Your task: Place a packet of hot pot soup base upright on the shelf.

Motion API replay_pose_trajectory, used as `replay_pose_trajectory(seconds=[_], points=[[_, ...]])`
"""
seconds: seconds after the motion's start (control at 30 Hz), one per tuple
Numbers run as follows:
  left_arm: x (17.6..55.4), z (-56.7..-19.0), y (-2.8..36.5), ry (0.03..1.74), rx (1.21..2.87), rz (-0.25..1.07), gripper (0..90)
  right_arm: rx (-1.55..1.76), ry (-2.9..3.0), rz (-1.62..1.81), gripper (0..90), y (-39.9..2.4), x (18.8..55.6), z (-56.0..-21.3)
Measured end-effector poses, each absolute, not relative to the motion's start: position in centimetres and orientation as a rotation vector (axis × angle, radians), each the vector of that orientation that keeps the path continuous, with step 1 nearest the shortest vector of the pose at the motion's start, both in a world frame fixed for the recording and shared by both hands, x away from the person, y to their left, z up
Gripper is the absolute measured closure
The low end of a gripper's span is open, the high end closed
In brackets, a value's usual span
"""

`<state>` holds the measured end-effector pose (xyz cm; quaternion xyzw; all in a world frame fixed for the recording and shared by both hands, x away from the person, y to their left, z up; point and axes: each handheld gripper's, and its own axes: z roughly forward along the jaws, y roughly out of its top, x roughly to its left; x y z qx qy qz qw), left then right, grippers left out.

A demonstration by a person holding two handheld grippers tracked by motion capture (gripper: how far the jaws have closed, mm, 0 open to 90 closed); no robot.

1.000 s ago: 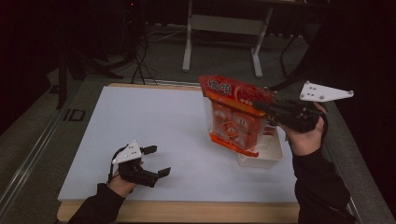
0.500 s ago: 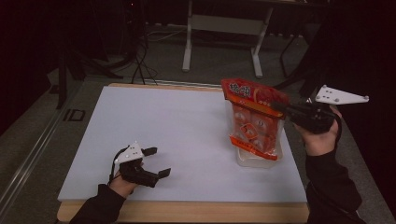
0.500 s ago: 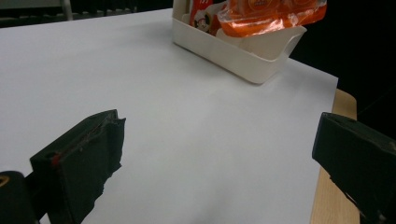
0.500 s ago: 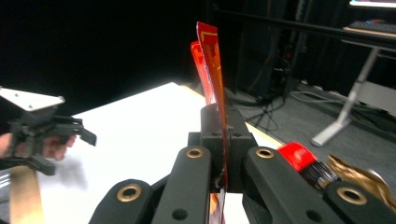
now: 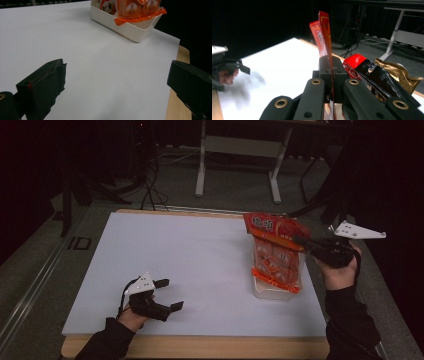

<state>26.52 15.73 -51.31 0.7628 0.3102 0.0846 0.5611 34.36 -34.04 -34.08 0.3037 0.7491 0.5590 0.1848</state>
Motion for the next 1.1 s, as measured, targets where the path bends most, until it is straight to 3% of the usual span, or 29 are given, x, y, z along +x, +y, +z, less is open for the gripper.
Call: replay_pose_trajectory(seconds=[0.5,1.1], points=[[26.6,-51.6,15.4,0.725,1.823,0.192,1.8,0.931,2.096,1.590,90.0,-35.9,34.1,-36.3],[26.7,-51.7,15.6,0.741,1.821,0.188,1.8,0.964,2.085,1.526,90.0,-37.7,33.3,-35.8]])
